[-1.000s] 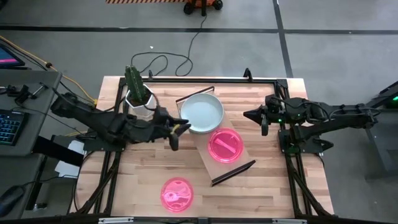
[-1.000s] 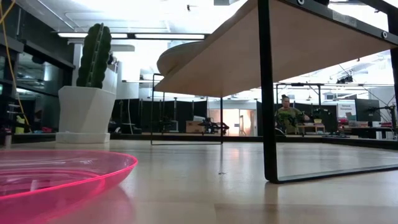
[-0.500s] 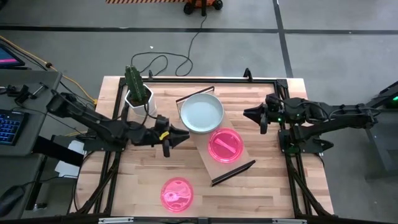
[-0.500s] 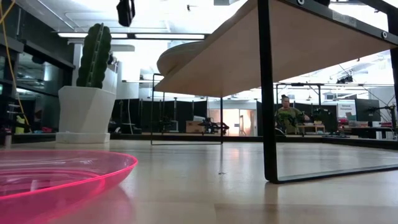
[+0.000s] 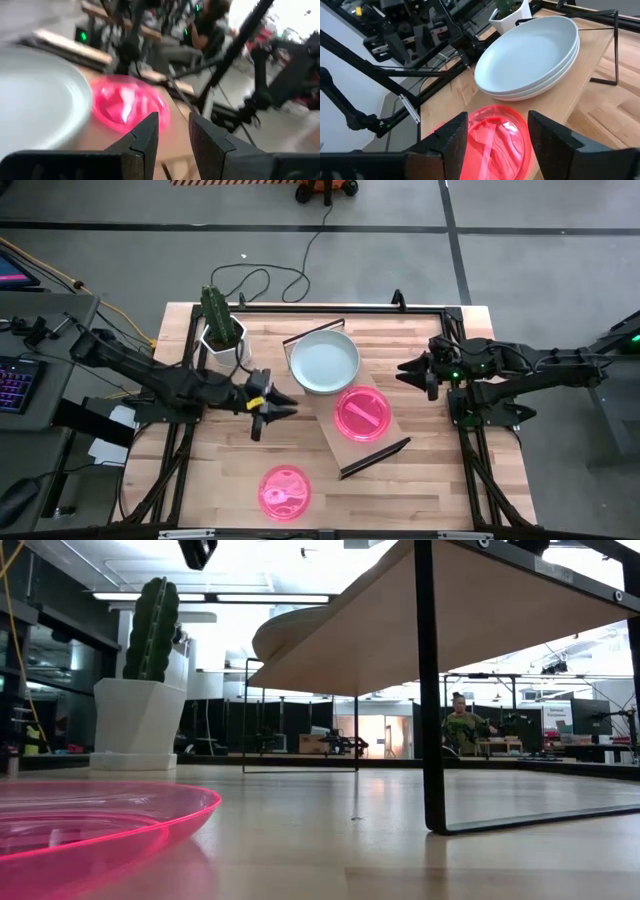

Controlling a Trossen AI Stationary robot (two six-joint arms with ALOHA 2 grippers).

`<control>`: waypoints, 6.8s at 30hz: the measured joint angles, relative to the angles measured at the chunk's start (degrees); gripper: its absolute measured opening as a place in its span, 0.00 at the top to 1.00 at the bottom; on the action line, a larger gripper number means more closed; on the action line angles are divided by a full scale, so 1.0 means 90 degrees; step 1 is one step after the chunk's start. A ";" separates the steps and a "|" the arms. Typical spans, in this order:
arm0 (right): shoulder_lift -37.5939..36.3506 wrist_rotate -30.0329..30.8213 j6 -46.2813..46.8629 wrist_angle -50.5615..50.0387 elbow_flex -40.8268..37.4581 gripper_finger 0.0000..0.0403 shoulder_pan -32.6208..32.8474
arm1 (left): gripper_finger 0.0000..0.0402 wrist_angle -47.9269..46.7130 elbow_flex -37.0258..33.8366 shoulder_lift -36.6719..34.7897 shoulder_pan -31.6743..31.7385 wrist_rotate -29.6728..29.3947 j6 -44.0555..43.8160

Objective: Place and stack plates onto a shelf
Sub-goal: Stack the pink transparent plate on top of the pink plate on the shelf, then return to Home Position

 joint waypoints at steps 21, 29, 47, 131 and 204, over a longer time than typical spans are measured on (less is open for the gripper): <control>0.0032 -0.0007 -0.0003 -0.0338 0.0002 0.53 -0.0002 | 0.75 -0.1268 0.0034 0.2757 -0.2053 0.0249 -0.1857; 0.0034 0.0019 -0.0005 -0.0490 0.0002 0.53 0.0000 | 0.75 -0.1449 0.0034 0.3187 -0.1817 0.0021 -0.2012; 0.0032 0.0070 -0.0005 -0.0685 0.0002 0.53 -0.0002 | 0.75 -0.1558 0.0043 0.3923 -0.1819 0.0460 -0.2035; 0.0034 0.0641 -0.0054 -0.1143 0.0000 0.53 -0.0001 | 1.00 -0.2643 0.3719 0.4047 -0.0297 -0.3195 -0.6946; 0.0024 0.0942 -0.0556 0.0601 -0.0002 0.53 -0.0002 | 0.69 -0.4427 0.4022 0.1432 -0.0259 -0.3492 -0.0538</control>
